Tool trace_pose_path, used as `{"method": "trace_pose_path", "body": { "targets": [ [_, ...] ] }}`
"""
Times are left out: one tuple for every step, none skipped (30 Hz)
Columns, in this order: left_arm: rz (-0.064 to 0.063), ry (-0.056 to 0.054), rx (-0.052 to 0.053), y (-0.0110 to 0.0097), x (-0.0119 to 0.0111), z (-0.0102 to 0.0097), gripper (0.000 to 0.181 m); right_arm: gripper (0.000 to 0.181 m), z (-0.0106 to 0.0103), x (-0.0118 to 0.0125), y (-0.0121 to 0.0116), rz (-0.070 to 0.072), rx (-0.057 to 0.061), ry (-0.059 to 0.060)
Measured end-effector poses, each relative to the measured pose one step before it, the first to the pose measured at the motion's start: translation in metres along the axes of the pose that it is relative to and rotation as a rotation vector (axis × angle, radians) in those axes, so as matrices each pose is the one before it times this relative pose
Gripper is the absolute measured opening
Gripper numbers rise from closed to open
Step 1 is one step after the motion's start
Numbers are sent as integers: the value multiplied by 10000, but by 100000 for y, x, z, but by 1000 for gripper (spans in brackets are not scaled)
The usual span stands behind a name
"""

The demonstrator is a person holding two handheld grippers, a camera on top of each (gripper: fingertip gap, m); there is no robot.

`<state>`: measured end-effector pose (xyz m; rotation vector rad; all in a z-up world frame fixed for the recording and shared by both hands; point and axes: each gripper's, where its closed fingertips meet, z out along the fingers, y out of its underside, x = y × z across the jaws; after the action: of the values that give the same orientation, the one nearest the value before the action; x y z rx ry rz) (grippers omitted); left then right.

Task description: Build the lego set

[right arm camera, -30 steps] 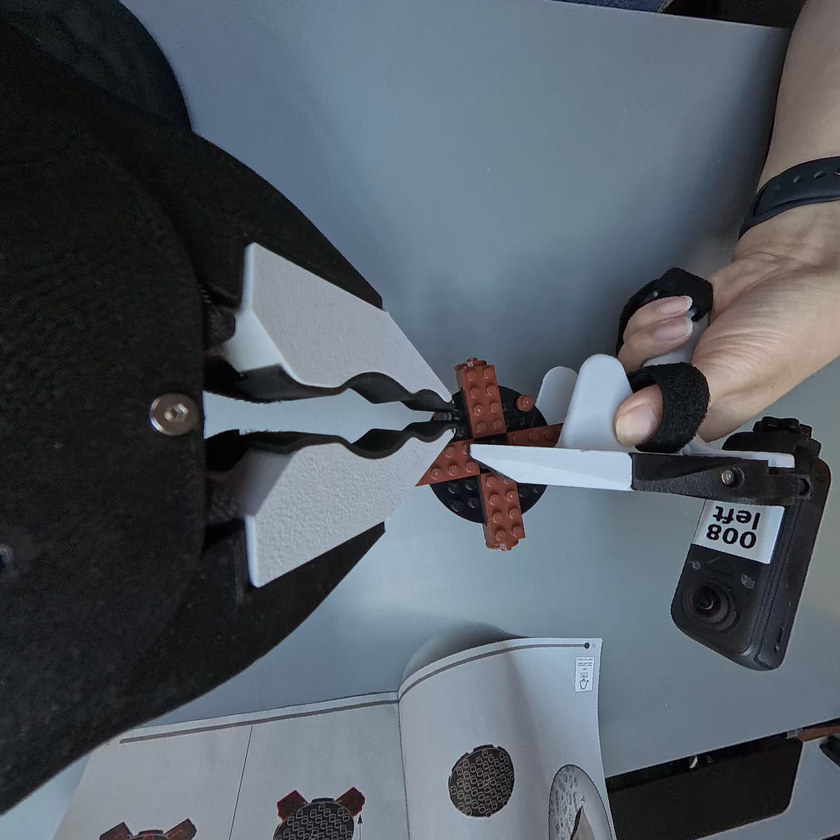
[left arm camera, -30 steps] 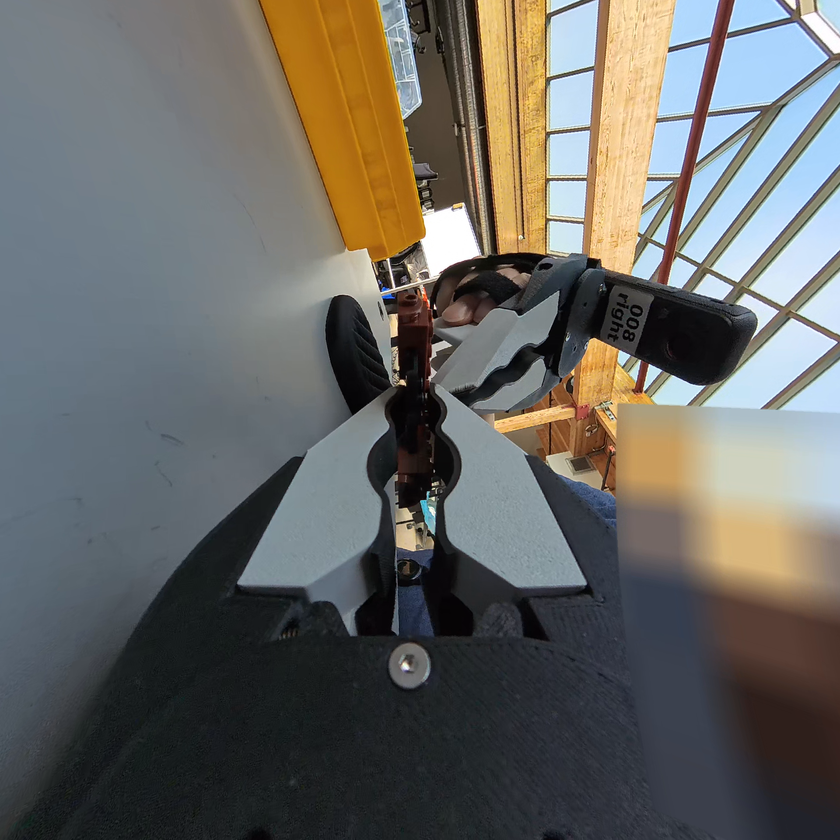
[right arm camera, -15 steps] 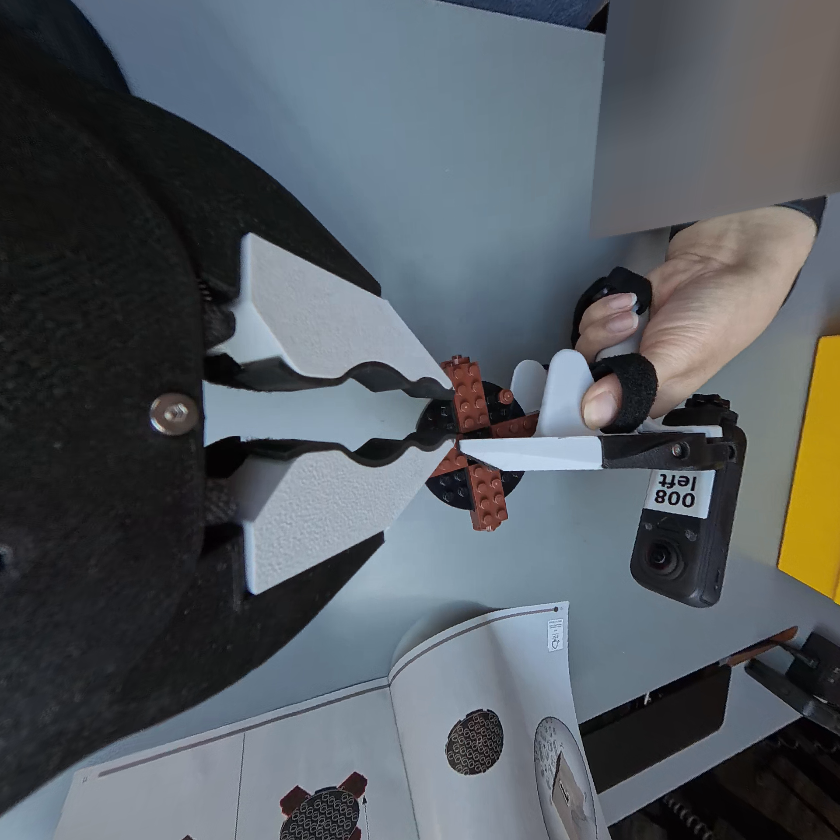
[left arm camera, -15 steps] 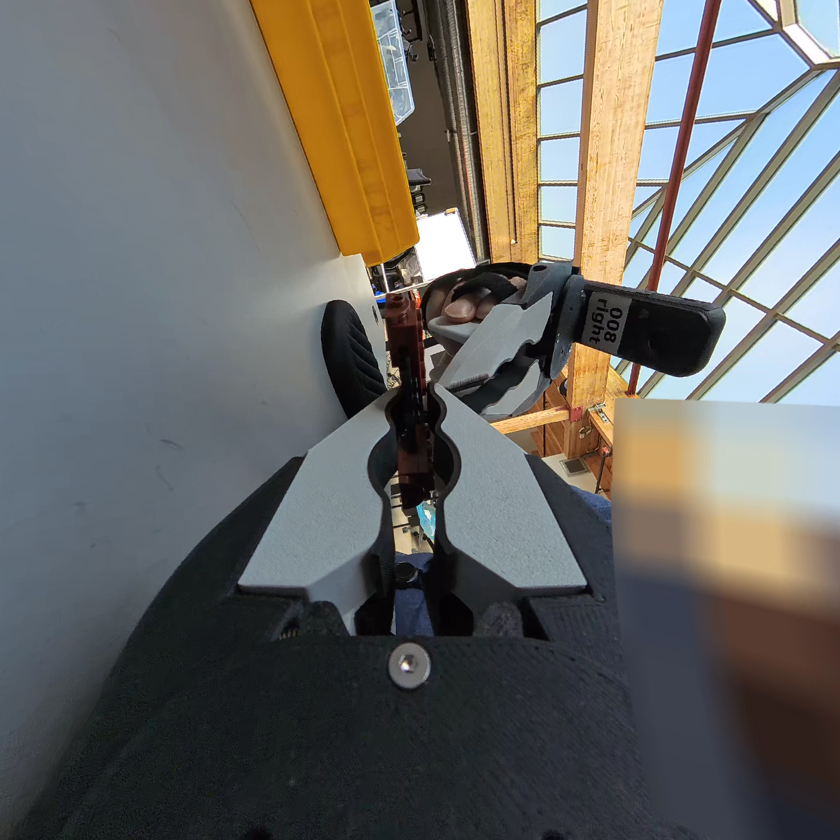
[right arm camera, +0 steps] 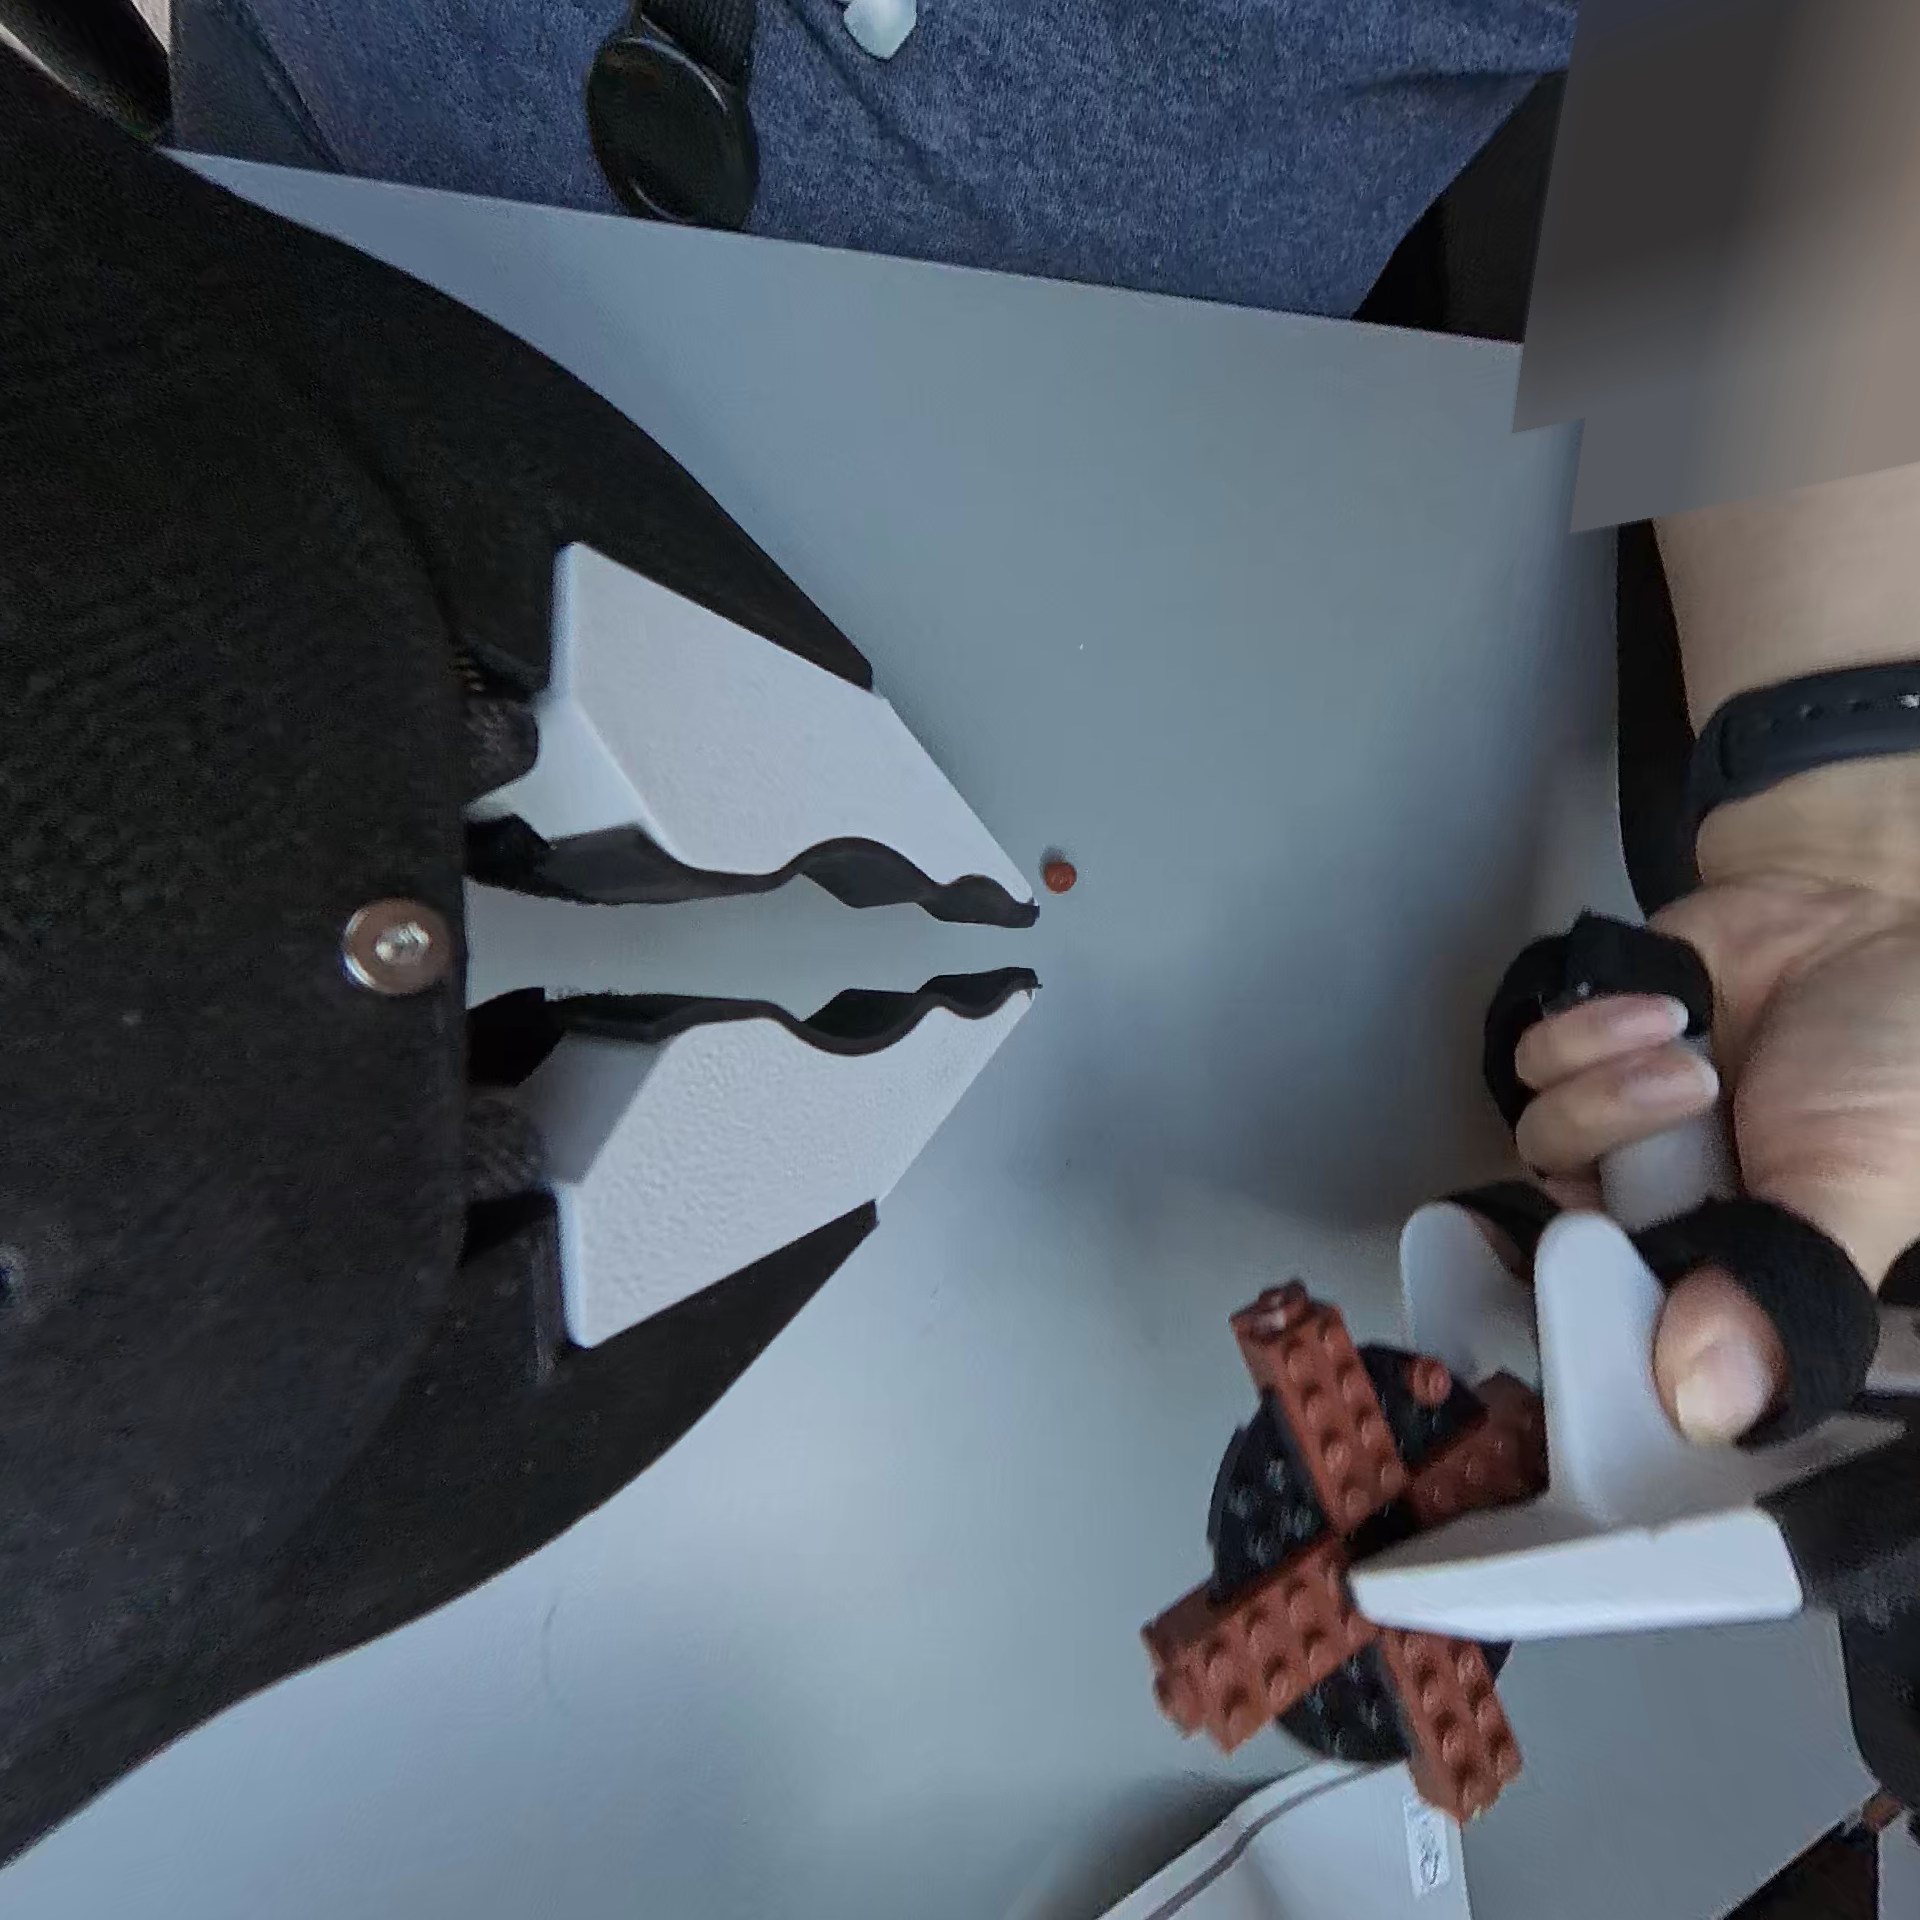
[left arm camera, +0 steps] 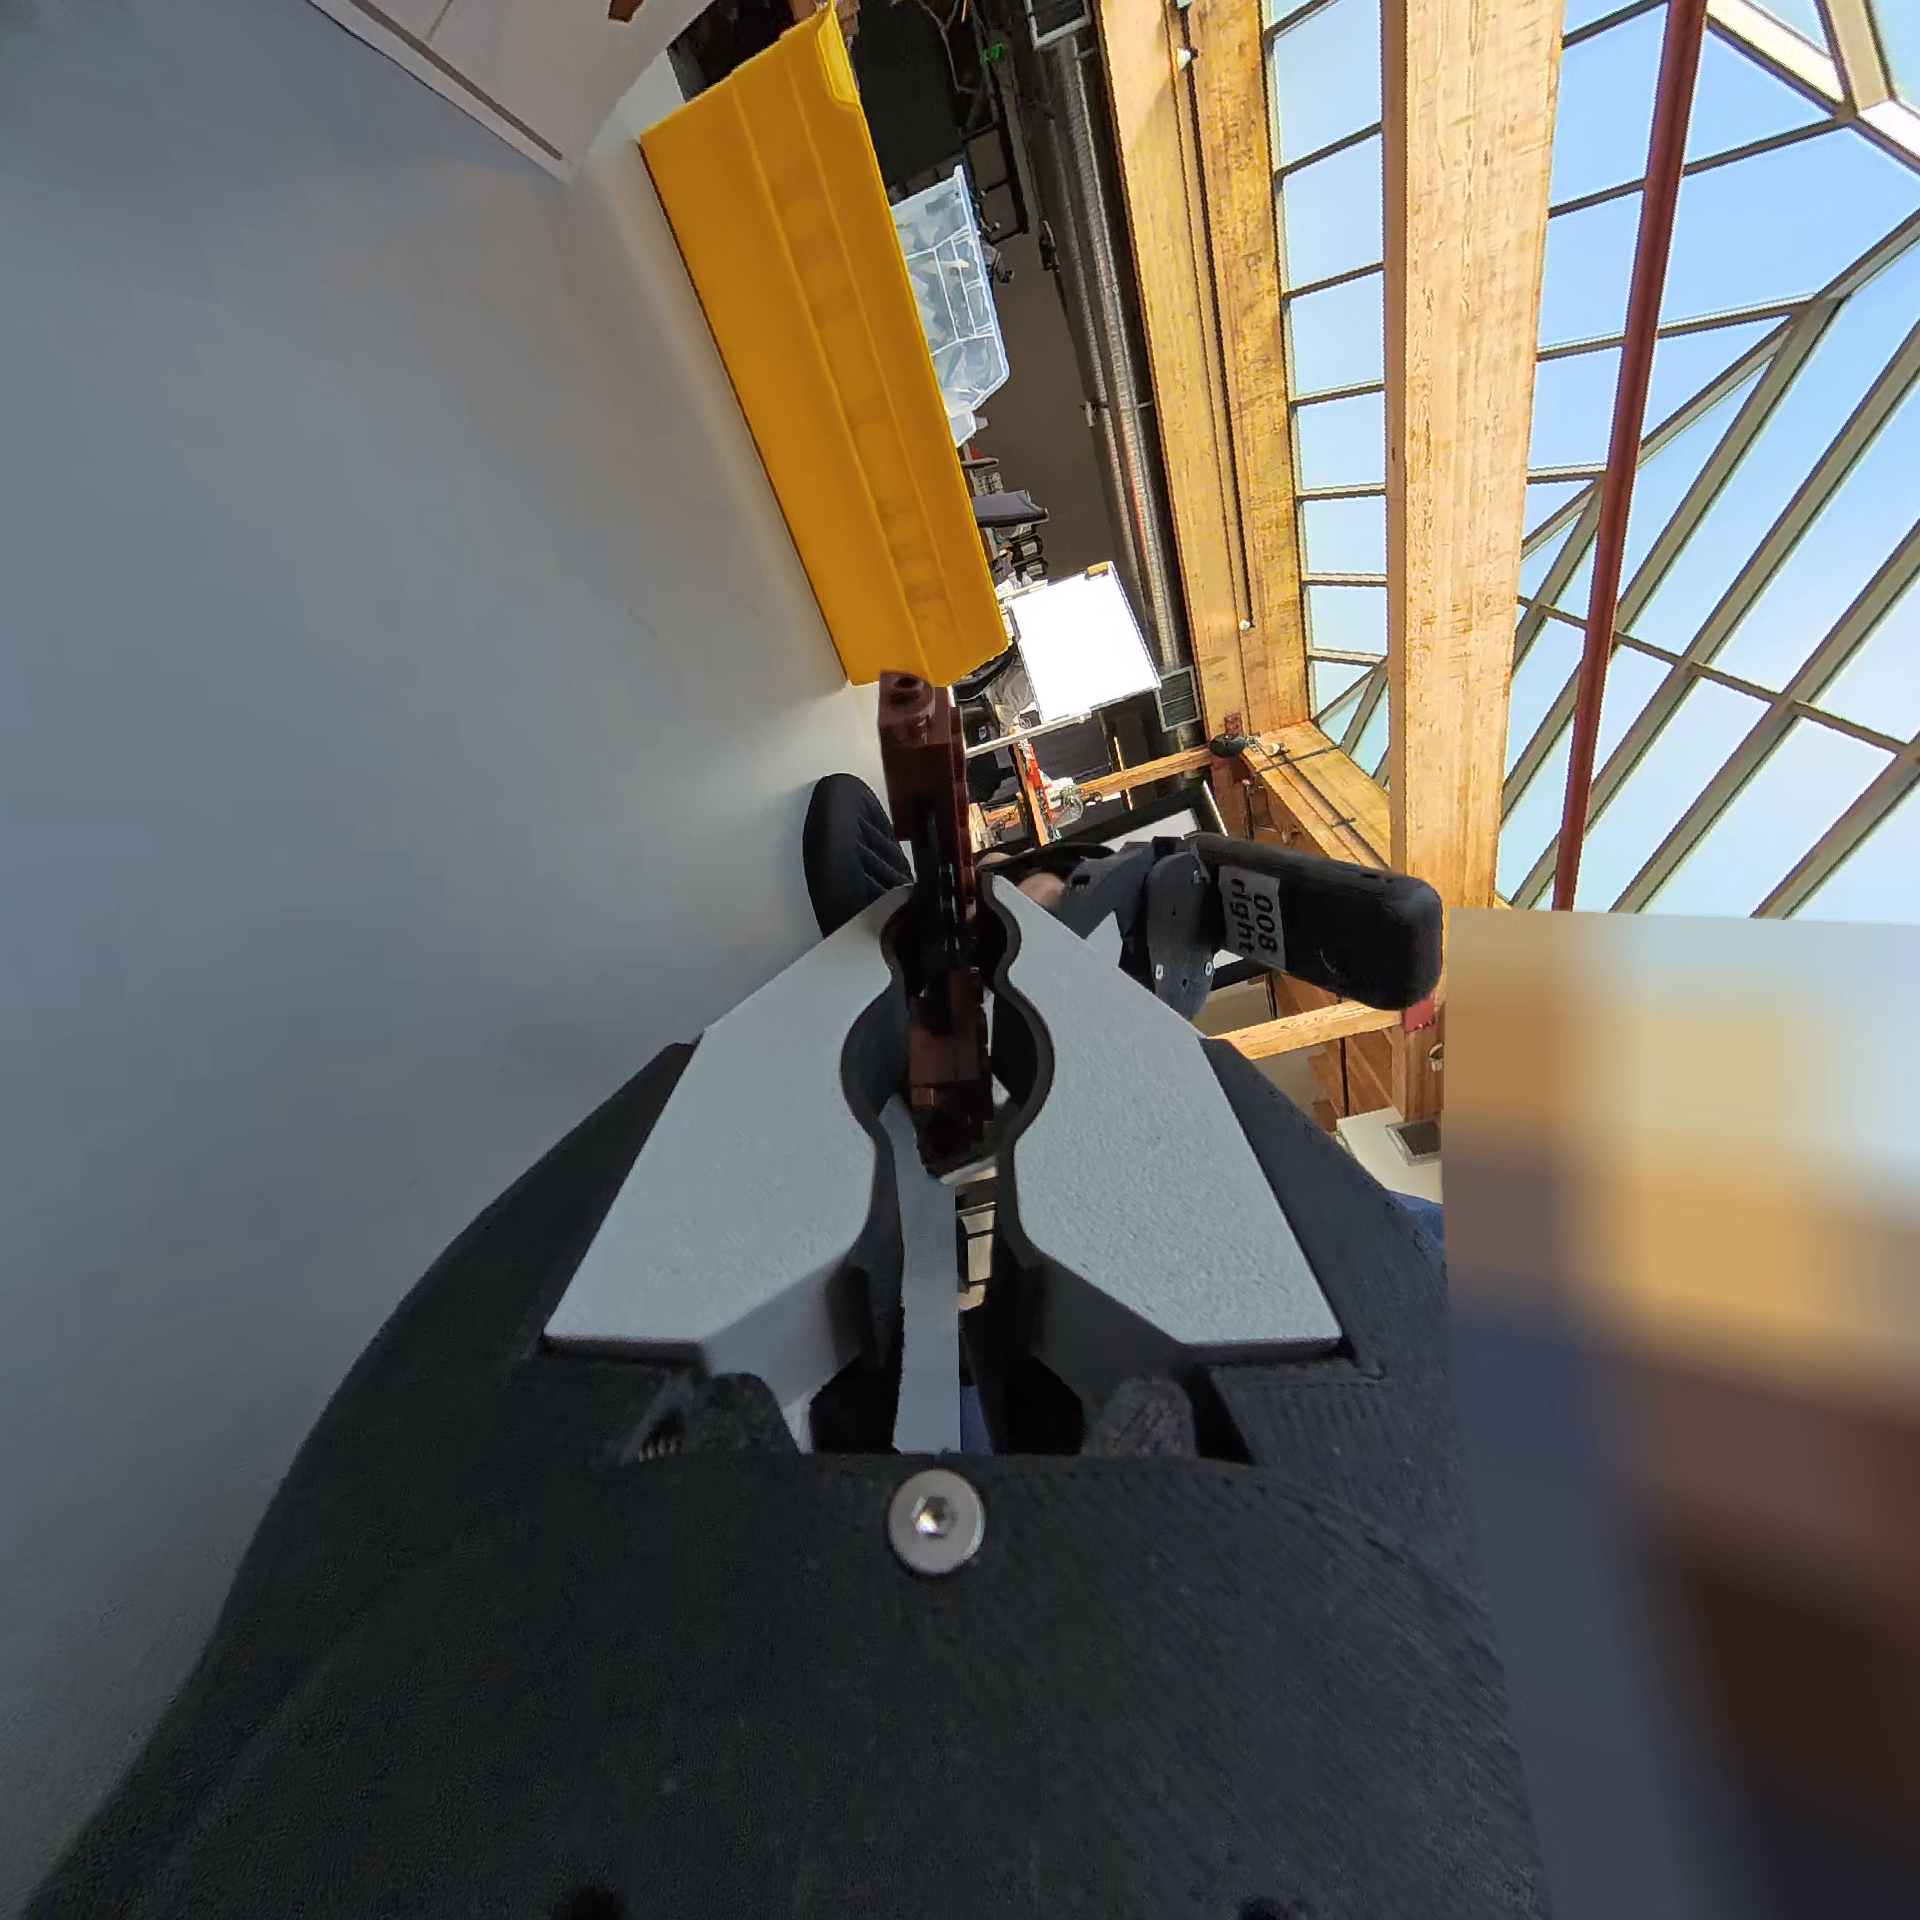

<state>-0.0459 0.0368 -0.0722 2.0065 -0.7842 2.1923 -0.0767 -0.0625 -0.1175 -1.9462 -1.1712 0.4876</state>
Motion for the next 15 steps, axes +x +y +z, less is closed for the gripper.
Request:
{"method": "trace_pose_path", "body": {
  "targets": [
    [44, -41, 39, -124, -14, -122, 6, 8, 674, -1171, -126, -183, -84, -176],
    [35, -28, 54, -101, 4, -105, 6, 8, 625, -958, -4, -202, -157, -127],
    [20, -4, 23, -52, 37, -59, 6, 8, 555, -627, 117, -205, -199, -16],
    [12, 14, -5, 9, 54, -17, 6, 8, 457, -300, 186, -147, -212, 59],
    [6, 16, -3, 11, 42, 15, 6, 8, 364, -59, 162, -82, -177, 87],
    [-1, 14, -21, 37, 33, 34, 6, 8, 268, -98, 172, -32, -162, -26],
    [-2, 15, -38, 73, 17, 57, 6, 8, 154, -155, 189, 18, -175, -116],
    [-2, 10, -34, 76, 24, 55, 6, 8, 70, -66, 119, 53, -133, -78],
    [-1, 6, -15, 41, 15, 42, 6, 8, 12, -93, 144, 44, -117, -77],
    [3, 13, -11, 39, 45, 18, 6, 8, -44, 63, 131, 7, -69, 67],
    [13, 20, -14, 17, 81, 0, 6, 8, -32, 159, 161, 1, -51, 146],
    [27, 12, -1, -17, 88, -26, 6, 8, -17, 141, 128, 33, -22, 146],
    [35, -5, 16, -37, 59, -23, 6, 8, -5, 158, 47, 80, 29, 144],
    [30, -16, 5, -28, 24, -26, 6, 8, 37, 95, 12, 132, 50, 93],
    [16, -17, -4, -10, -9, -15, 6, 8, 68, 173, -15, 130, 46, 132]
  ]
}}
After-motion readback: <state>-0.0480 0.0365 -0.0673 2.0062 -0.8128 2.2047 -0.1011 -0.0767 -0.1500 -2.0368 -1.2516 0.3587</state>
